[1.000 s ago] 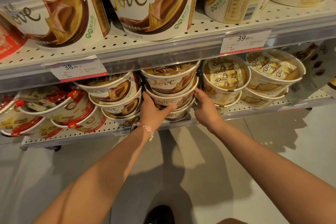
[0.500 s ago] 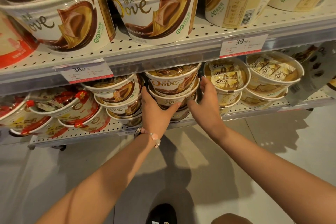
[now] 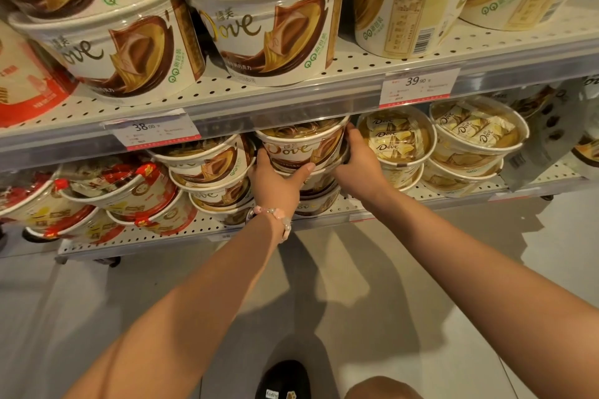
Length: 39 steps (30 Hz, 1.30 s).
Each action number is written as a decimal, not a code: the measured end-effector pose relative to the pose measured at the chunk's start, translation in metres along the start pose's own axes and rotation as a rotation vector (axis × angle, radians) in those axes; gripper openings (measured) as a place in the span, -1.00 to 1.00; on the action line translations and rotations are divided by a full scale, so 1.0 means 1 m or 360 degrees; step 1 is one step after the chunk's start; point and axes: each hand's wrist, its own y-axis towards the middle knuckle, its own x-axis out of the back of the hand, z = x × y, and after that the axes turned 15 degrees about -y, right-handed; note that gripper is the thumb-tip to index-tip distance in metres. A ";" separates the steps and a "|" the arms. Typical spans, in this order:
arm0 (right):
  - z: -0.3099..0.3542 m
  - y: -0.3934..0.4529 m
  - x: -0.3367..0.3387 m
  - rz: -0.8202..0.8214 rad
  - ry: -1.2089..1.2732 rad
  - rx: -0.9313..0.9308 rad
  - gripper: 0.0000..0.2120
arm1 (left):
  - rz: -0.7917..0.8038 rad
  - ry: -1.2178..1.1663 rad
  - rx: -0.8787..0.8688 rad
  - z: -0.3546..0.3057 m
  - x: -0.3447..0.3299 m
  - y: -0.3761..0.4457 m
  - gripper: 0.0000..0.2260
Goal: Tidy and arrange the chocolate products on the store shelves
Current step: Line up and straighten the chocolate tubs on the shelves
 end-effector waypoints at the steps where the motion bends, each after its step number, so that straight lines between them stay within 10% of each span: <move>1: 0.000 0.001 0.002 0.0022 0.0003 -0.0023 -0.40 | -0.0001 0.0013 0.0001 -0.002 0.000 -0.002 -0.20; 20: 0.008 -0.013 0.029 0.0051 0.0140 -0.0033 -0.47 | 0.0141 0.0054 0.0005 -0.025 0.011 -0.026 -0.22; 32: -0.122 -0.003 0.137 -0.0529 -0.0806 0.0565 -0.57 | 0.0412 -0.0008 -0.0623 -0.047 -0.088 -0.075 -0.60; 39: -0.164 0.029 0.172 -0.0257 -0.1225 0.0613 -0.56 | 0.0459 0.0616 -0.0658 -0.061 -0.147 -0.062 -0.59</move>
